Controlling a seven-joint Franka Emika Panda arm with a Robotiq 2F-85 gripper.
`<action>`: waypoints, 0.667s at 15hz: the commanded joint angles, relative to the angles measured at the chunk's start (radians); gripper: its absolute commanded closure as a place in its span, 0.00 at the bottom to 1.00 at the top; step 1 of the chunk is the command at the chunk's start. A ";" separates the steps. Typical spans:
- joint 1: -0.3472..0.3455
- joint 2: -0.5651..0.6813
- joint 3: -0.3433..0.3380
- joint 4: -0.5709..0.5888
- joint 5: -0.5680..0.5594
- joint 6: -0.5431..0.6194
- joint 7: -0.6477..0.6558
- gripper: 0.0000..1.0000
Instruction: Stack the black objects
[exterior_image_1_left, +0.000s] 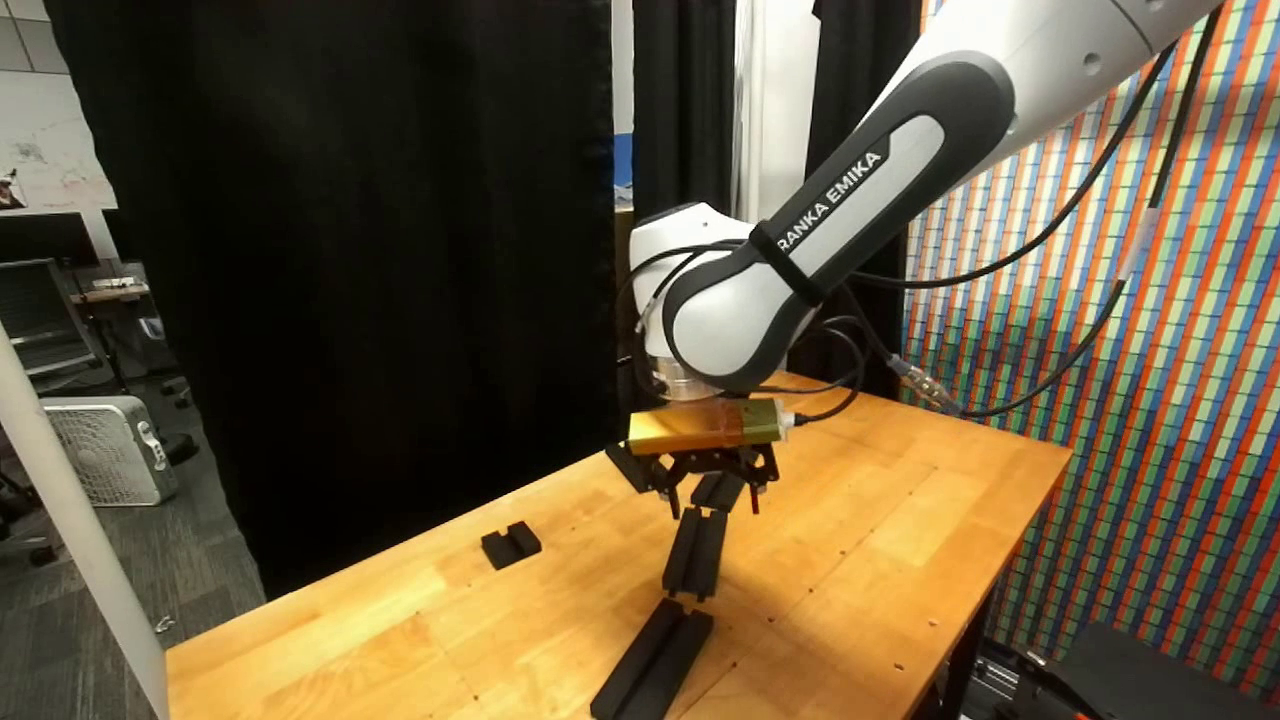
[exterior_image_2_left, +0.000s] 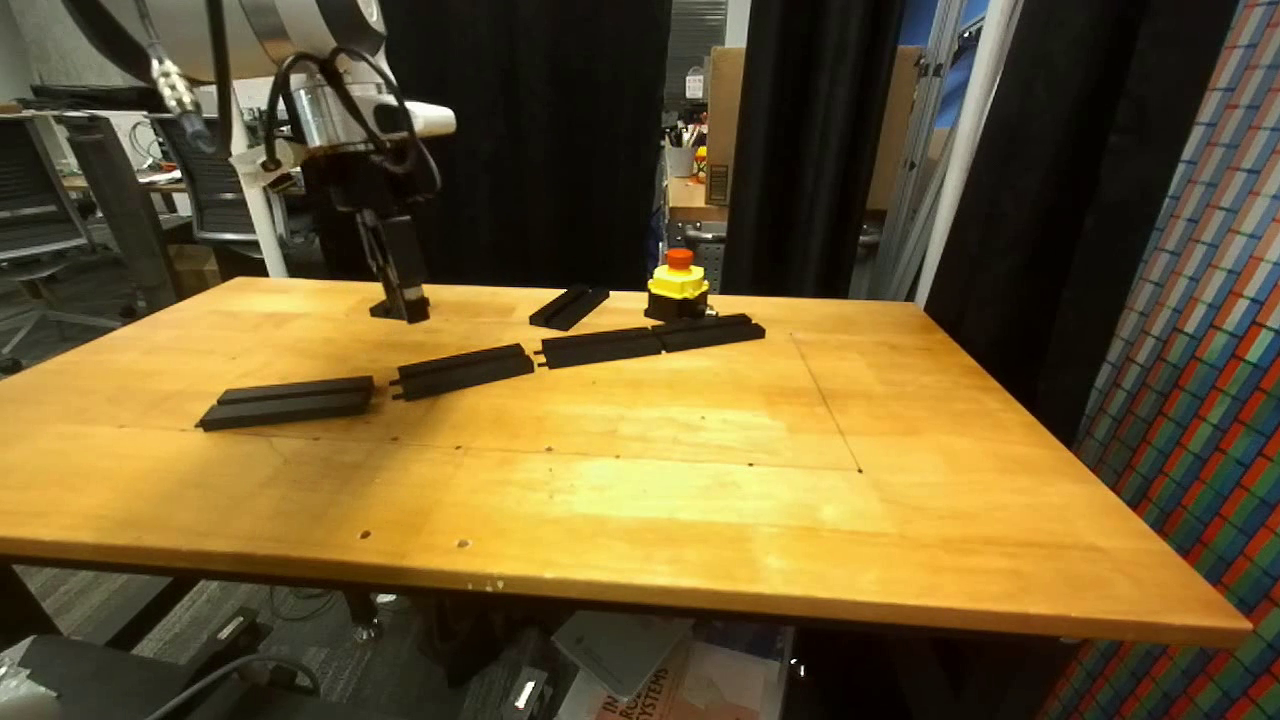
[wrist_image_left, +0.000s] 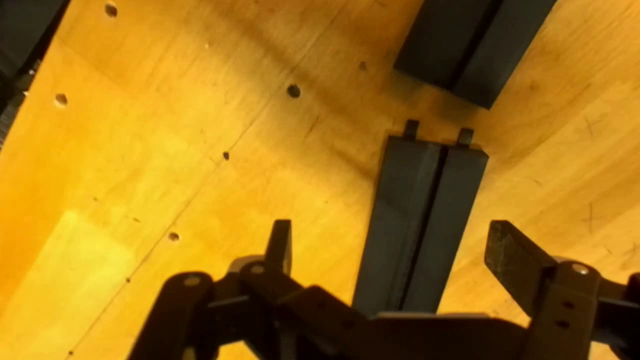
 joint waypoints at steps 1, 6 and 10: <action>-0.034 0.024 -0.005 0.062 -0.019 0.020 -0.121 0.00; -0.069 0.055 -0.022 0.051 0.022 0.087 -0.190 0.00; -0.087 0.107 -0.026 0.051 0.099 0.169 -0.262 0.00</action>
